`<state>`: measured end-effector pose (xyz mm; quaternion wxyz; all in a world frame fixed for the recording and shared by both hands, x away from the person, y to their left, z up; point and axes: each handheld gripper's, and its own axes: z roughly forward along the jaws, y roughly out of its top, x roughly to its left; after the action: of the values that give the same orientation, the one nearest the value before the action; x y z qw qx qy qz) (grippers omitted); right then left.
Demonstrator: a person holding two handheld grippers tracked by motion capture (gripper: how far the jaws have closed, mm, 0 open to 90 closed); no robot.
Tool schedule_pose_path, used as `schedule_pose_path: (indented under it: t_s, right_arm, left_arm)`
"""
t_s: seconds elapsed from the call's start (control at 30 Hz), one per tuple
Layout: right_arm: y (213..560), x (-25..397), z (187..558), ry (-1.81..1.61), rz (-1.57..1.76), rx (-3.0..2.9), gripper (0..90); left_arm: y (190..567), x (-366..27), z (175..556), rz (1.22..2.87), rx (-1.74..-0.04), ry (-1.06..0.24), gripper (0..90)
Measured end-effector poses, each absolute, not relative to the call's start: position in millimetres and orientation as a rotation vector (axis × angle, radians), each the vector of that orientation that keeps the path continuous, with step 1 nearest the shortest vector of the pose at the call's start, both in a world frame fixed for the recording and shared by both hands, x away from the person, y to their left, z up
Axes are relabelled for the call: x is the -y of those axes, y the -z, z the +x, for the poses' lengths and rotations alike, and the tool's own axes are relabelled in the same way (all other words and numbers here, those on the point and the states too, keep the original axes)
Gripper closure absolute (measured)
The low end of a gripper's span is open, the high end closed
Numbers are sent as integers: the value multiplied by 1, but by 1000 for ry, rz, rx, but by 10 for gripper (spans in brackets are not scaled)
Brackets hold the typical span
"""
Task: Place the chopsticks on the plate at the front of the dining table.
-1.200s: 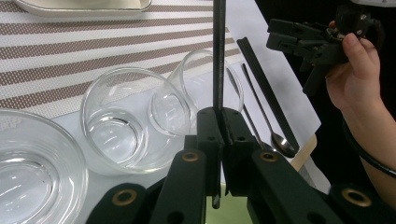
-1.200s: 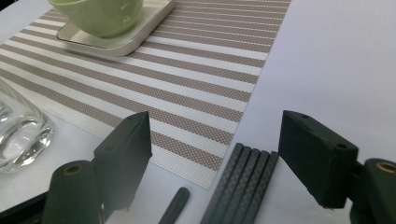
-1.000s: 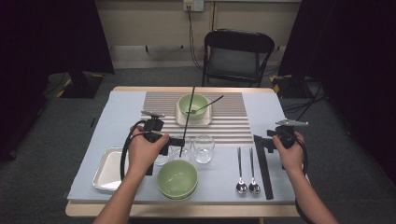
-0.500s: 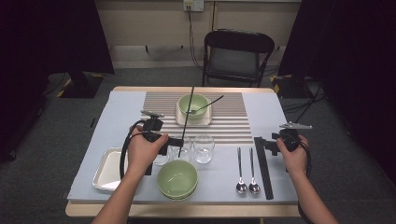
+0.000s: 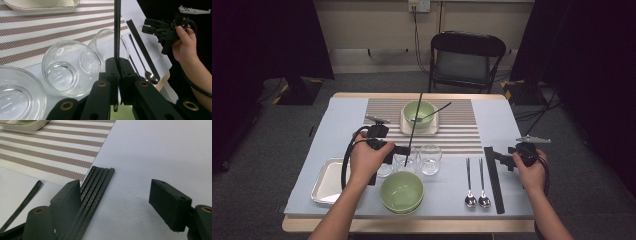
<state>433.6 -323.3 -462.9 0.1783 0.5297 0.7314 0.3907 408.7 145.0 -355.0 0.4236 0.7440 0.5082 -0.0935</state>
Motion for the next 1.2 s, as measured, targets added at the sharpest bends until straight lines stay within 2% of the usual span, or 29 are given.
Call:
schedule_pose_path:
  t_s: [0.87, 1.2]
  right_arm:
    - [472, 337, 432, -1017, 1501, -2077, 237]
    - [476, 328, 430, -904, 1412, -2103, 217]
  left_arm:
    - [349, -152, 412, 1858, -1294, 221, 874]
    - [345, -153, 414, 1873, -1287, 206, 873]
